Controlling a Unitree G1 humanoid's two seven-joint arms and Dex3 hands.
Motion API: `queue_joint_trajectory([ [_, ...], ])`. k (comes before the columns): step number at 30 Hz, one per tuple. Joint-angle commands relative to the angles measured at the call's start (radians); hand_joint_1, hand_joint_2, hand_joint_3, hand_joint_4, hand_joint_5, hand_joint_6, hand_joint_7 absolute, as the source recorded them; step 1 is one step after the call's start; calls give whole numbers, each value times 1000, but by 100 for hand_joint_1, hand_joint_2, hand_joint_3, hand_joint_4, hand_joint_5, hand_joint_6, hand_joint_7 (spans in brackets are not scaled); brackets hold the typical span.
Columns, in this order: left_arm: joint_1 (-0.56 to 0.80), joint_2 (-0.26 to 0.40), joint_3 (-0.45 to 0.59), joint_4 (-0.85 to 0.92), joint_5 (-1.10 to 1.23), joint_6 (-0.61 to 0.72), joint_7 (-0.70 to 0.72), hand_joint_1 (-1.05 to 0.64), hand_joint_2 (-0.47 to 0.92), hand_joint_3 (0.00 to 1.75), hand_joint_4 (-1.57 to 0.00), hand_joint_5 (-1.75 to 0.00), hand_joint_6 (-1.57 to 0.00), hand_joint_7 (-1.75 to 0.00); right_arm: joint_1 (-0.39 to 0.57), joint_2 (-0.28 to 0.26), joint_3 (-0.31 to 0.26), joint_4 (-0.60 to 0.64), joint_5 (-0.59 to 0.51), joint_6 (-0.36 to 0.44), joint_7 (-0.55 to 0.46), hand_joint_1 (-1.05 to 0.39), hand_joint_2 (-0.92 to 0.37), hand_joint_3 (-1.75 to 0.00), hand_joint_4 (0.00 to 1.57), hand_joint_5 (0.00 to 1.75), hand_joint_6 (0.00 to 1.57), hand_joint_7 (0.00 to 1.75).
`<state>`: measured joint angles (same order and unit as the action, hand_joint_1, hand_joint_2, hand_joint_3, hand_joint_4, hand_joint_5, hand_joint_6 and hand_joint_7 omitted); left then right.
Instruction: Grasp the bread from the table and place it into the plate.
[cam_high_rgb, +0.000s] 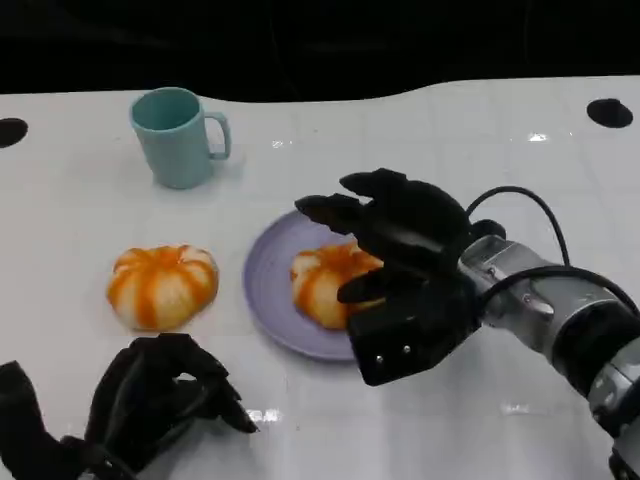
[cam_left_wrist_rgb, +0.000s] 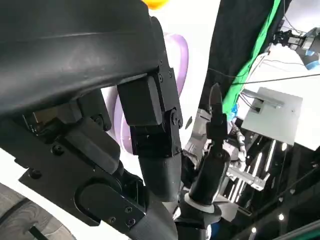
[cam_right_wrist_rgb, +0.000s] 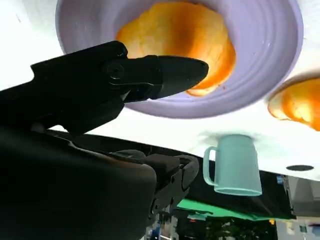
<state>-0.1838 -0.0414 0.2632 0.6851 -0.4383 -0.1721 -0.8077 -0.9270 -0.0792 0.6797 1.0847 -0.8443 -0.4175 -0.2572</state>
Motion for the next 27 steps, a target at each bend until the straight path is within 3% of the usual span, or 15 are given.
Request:
queue_joint_trajectory([
  [1, 6, 15, 1, -6, -5, -1, 10, -105, 60, 0, -157, -60, -157, -36, 22, -40, -14, -47, 22, -21, 11, -96, -92, -41, 7, 18, 18, 2],
  [13, -4, 14, 1, 7, -3, -4, 12, -105, 61, 0, -157, -59, -157, -36, 154, -182, -71, -296, 60, -114, 17, -87, -92, -29, 13, 29, 28, 5],
  [21, -12, 13, 4, 15, -6, -3, 10, -105, 61, 0, -157, -58, -157, -35, 288, -274, -137, -453, 75, -191, -23, -71, -92, -11, 24, 40, 40, 7],
  [27, -12, 11, 1, 15, 0, -13, 15, -105, 62, 0, -157, -58, -157, -35, 385, -332, -192, -558, 71, -239, -53, -51, -91, -2, 53, 58, 69, 16],
])
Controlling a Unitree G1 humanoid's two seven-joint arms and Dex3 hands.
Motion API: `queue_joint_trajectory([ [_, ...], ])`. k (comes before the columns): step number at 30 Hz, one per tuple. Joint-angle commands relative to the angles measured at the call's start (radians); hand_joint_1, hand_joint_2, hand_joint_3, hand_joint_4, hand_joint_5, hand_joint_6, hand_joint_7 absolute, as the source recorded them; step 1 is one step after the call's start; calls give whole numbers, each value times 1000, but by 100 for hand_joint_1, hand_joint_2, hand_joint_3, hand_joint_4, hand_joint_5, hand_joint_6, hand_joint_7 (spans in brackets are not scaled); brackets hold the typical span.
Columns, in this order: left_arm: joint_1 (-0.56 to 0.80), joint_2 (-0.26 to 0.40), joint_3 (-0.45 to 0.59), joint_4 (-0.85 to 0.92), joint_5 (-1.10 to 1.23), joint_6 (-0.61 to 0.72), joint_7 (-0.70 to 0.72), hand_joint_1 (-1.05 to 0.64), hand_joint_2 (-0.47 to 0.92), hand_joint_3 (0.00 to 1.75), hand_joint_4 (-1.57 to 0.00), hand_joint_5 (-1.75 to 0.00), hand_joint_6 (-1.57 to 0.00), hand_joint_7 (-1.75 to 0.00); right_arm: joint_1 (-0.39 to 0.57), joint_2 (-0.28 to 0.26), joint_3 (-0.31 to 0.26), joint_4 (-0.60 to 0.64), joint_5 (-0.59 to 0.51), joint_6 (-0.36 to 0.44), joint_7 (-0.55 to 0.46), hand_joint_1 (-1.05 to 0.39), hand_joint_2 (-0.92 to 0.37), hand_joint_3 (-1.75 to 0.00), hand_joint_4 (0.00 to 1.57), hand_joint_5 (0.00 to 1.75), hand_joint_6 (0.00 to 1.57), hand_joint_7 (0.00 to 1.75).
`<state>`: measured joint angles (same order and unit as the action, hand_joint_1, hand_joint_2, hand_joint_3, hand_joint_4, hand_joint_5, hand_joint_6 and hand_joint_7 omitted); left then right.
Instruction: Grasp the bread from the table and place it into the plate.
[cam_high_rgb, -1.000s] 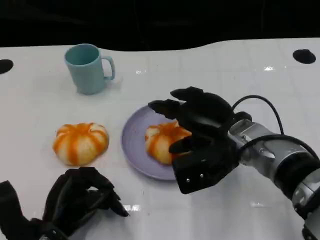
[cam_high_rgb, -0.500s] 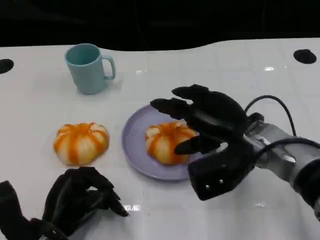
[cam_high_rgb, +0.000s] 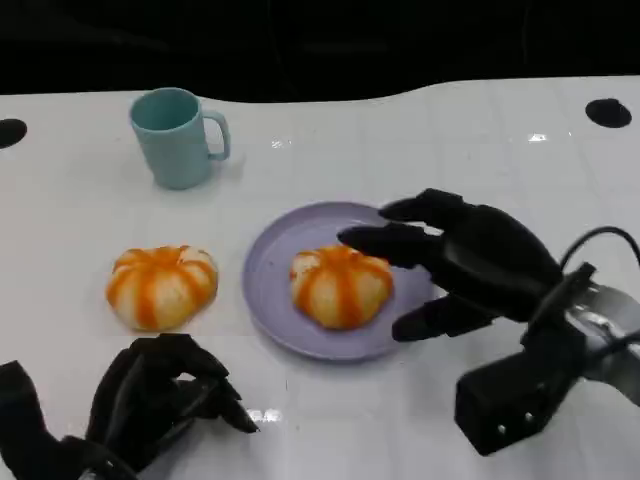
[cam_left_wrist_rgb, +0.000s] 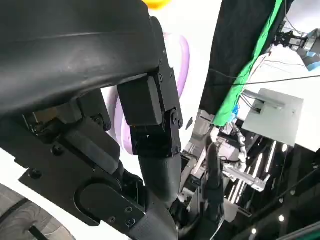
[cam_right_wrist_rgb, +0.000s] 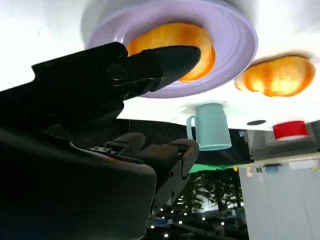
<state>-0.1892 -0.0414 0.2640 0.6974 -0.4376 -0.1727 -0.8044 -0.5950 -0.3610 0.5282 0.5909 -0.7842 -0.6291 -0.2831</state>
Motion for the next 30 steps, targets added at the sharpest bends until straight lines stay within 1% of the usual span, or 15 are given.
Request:
queue_joint_trajectory([
  [1, -6, 11, 0, 1, -1, -12, 12, -105, 62, 1, -157, -58, -157, -35, 68, -57, -49, -78, 13, -34, -31, -50, -91, -1, 56, 66, 74, 17],
  [5, -5, 10, -1, -3, -4, -4, 15, -105, 62, 0, -157, -59, -157, -36, 141, -89, -89, -146, 31, -51, -20, -49, -91, 0, 65, 88, 88, 24],
  [7, -6, 10, -1, -2, -4, -5, 15, -105, 61, 0, -157, -59, -157, -36, 184, -99, -111, -177, 46, -61, -23, -50, -92, -1, 67, 107, 91, 36],
  [8, -8, 11, -1, 0, -4, -4, 14, -105, 61, 0, -157, -59, -157, -36, 207, -100, -122, -189, 61, -69, -22, -50, -92, 0, 67, 115, 88, 50],
  [10, -11, 13, 0, 5, -5, -1, 13, -105, 61, 0, -157, -59, -157, -36, 250, -103, -143, -208, 89, -87, -21, -48, -91, 0, 67, 132, 77, 83],
  [11, -13, 13, 0, 7, -5, 1, 13, -105, 61, 0, -157, -59, -157, -36, 265, -104, -152, -215, 97, -92, -18, -47, -92, 0, 67, 137, 75, 92],
  [13, -15, 13, 0, 10, -4, 1, 15, -105, 60, 0, -157, -59, -157, -35, 301, -104, -170, -228, 135, -100, 6, -47, -92, -3, 69, 142, 71, 104],
  [14, -17, 12, 0, 12, -3, -1, 16, -105, 60, 0, -157, -59, -157, -35, 319, -103, -179, -237, 160, -97, 27, -46, -92, -4, 69, 143, 71, 107],
  [16, -21, 11, 1, 17, -3, -2, 16, -105, 60, 0, -157, -59, -157, -35, 358, -101, -197, -257, 226, -100, 76, -46, -92, -7, 69, 153, 66, 122],
  [18, -23, 11, 1, 20, -3, -1, 18, -105, 60, 0, -157, -59, -157, -35, 383, -99, -211, -275, 273, -98, 119, -45, -92, -9, 68, 158, 63, 132],
  [21, -28, 11, 2, 25, -2, -4, 20, -105, 60, 0, -157, -59, -157, -35, 443, -97, -236, -325, 375, -72, 209, -46, -92, -14, 65, 164, 58, 145],
  [23, -33, 11, 2, 31, -2, -7, 19, -105, 61, 0, -157, -59, -157, -35, 483, -87, -249, -359, 468, -40, 277, -47, -92, -15, 65, 166, 58, 147],
  [26, -39, 11, 4, 41, -2, -11, 17, -105, 61, 0, -157, -58, -157, -35, 540, -72, -266, -418, 609, 17, 381, -44, -92, -18, 65, 170, 57, 147],
  [28, -41, 12, 3, 46, 0, -16, 14, -105, 61, 0, -157, -59, -157, -35, 583, -56, -275, -469, 711, 78, 448, -41, -92, -20, 64, 173, 58, 148],
  [30, -42, 12, 3, 47, 0, -18, 12, -105, 61, 0, -157, -59, -157, -35, 617, -39, -283, -508, 768, 128, 488, -41, -92, -22, 63, 174, 57, 151],
])
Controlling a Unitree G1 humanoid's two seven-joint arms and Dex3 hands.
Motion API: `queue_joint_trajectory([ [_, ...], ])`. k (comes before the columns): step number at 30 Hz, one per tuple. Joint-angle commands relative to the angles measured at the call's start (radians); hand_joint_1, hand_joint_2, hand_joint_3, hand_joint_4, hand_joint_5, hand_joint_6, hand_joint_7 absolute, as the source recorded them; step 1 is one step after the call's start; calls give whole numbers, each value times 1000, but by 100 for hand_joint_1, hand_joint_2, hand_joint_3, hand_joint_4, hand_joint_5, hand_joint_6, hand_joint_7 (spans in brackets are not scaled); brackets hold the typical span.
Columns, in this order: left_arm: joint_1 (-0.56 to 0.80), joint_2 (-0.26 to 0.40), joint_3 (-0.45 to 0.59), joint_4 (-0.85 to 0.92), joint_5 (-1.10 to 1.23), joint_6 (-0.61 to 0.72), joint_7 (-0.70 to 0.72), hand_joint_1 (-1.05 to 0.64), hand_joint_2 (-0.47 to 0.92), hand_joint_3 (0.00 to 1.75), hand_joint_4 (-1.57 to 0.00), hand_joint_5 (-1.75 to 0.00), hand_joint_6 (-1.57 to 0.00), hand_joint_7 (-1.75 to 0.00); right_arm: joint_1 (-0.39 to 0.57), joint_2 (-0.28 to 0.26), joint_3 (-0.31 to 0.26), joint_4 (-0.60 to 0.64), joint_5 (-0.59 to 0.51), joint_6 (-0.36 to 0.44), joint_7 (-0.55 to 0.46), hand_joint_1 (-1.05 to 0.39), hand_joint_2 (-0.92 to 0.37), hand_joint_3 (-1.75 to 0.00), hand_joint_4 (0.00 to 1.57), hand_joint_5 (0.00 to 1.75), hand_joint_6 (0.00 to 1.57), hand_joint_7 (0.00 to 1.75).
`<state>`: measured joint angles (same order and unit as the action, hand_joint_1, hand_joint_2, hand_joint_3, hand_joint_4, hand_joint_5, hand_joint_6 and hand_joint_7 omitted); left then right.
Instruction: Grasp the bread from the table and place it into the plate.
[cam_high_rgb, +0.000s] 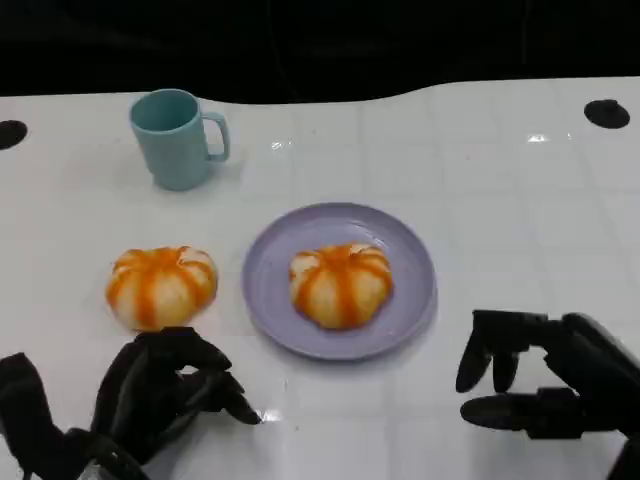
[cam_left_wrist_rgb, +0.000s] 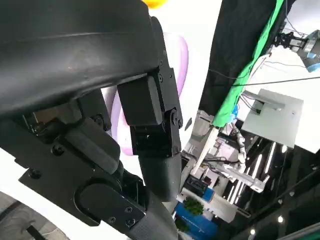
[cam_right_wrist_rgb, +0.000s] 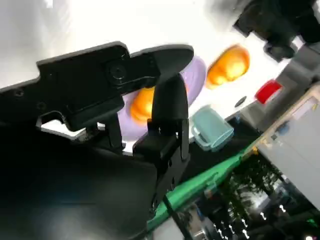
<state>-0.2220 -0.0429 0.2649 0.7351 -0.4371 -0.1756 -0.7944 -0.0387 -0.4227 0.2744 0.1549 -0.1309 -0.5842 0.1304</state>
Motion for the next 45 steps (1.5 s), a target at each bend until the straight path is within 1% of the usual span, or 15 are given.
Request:
queue_joint_trajectory([
  [1, -9, 14, 3, 10, -2, -15, 2, -105, 61, 0, -157, -59, -157, -35, 75, 34, -34, -84, 128, 97, 86, -42, -92, -24, 66, 174, 57, 156],
  [5, -7, 14, 5, 10, -7, -9, -4, -105, 60, 0, -157, -59, -157, -35, 119, 72, -53, -106, 163, 139, 120, -42, -92, -29, 67, 175, 52, 165],
  [7, -4, 15, 4, 5, -7, -6, -1, -105, 60, 0, -157, -58, -157, -35, 131, 84, -62, -106, 163, 145, 131, -42, -92, -30, 67, 175, 50, 168],
  [10, 2, 15, 3, -5, -6, -1, 2, -105, 60, 0, -157, -58, -157, -35, 143, 103, -75, -90, 159, 133, 138, -41, -92, -31, 68, 175, 48, 173],
  [15, 5, 17, 4, -7, -7, -2, -2, -105, 60, 0, -157, -58, -157, -35, 148, 141, -98, -62, 159, 116, 142, -40, -92, -32, 69, 175, 47, 175],
  [23, 7, 19, 2, 1, -2, -16, -7, -105, 60, 0, -157, -58, -157, -35, 123, 186, -126, 27, 155, 37, 149, -40, -92, -32, 74, 175, 52, 175],
  [33, -3, 27, 4, 20, -1, -25, -16, -105, 61, 0, -157, -58, -157, -34, 98, 222, -148, 88, 156, -4, 155, -42, -92, -32, 76, 175, 54, 175],
  [37, 0, 28, 4, 18, 1, -28, -13, -105, 61, 0, -157, -58, -157, -35, 97, 231, -157, 91, 157, -14, 158, -43, -92, -33, 76, 175, 54, 175],
  [45, 4, 28, 3, 13, 2, -32, -13, -105, 62, 0, -157, -58, -157, -35, 99, 243, -167, 97, 164, -34, 165, -45, -92, -34, 72, 175, 50, 175],
])
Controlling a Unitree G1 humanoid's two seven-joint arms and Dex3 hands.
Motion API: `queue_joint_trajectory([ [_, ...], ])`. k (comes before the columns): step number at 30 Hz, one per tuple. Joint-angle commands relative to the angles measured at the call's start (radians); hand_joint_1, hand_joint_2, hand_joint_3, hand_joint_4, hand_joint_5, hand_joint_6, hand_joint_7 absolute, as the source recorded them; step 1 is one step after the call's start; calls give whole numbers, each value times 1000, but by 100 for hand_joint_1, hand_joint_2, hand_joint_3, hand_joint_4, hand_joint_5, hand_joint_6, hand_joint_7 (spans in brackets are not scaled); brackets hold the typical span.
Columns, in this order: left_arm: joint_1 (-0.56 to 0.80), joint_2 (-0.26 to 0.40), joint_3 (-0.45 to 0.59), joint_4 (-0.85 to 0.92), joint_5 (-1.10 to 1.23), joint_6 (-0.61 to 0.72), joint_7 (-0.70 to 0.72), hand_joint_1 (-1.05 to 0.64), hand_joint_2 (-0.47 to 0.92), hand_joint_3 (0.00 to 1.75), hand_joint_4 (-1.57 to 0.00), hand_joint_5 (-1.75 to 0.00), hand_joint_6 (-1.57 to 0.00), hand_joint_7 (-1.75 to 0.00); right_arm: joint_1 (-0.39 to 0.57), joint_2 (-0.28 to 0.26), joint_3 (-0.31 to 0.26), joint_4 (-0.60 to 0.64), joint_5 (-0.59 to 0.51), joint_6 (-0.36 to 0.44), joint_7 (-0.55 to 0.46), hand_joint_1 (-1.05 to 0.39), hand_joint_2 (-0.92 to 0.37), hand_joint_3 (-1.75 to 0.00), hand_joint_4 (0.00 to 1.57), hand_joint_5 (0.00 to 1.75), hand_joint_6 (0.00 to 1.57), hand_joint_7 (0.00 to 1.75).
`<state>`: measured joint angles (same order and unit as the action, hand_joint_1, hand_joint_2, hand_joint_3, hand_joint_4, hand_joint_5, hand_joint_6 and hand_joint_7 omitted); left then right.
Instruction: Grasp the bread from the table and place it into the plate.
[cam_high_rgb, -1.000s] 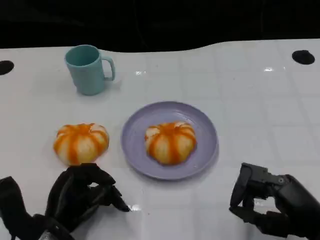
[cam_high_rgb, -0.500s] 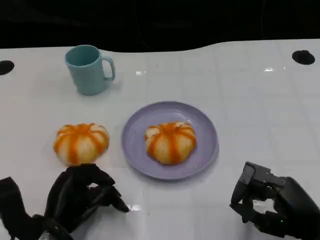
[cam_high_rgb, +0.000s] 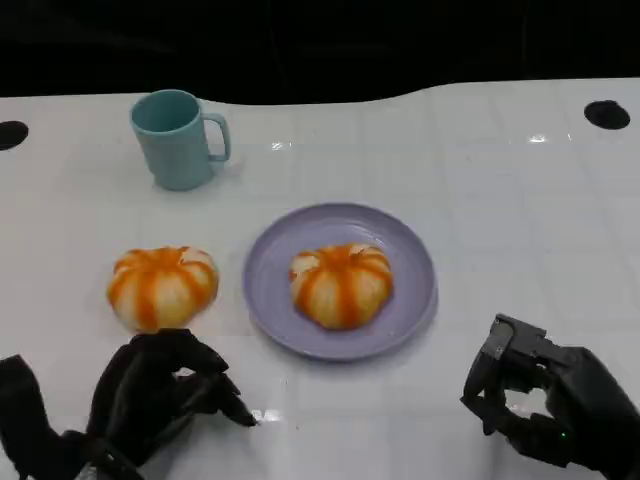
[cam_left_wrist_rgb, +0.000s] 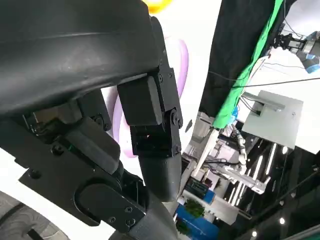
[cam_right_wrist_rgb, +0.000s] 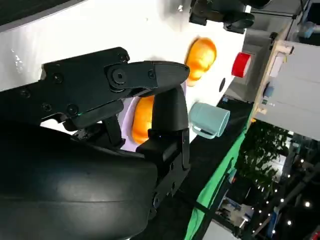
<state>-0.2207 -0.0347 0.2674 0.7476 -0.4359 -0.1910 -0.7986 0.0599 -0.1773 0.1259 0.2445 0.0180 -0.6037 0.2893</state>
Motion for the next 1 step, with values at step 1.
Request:
queue_joint_trajectory([
  [1, 3, 19, 0, 1, 1, -17, -8, -105, 62, 0, -157, -58, -157, -35, 1, -2, -19, 7, 14, -15, 7, -45, -92, -35, 72, 175, 50, 175],
])
